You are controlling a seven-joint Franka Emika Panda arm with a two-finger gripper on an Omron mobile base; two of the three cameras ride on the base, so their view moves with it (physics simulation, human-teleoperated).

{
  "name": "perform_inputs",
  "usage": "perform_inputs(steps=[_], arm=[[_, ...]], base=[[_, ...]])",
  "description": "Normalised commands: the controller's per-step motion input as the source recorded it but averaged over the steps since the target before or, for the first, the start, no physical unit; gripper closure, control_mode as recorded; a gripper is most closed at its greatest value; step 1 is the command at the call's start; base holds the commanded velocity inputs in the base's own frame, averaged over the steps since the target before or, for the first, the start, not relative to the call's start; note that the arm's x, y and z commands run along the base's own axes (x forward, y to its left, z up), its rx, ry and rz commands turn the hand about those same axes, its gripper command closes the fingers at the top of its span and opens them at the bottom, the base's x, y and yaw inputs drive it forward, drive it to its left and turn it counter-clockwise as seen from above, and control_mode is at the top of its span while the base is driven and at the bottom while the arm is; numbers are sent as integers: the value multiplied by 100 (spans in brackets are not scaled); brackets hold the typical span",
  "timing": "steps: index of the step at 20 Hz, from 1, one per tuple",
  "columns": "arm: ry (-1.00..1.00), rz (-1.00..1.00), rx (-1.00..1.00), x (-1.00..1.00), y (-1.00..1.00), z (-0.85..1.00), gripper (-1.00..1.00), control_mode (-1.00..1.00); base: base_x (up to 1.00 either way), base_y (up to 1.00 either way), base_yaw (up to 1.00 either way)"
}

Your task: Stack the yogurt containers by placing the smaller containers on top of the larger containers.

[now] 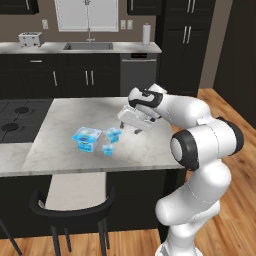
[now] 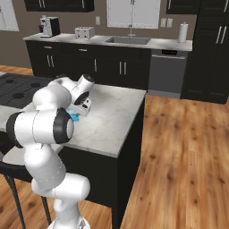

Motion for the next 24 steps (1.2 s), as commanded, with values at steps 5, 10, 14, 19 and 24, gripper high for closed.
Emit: perform_inputs(steps=[5,10,14,19,24], arm=[[0,6,0,2,0,-15,-100,-100],[0,6,1,11,0,-8,-100,-100],[0,5,1,20,0,-4,-100,-100],[0,5,0,16,0,-5,-100,-100],[0,4,0,7,2,-9,-100,-100]], base=[[0,0,0],[0,0,0],[0,0,0],[0,0,0],[0,0,0]])
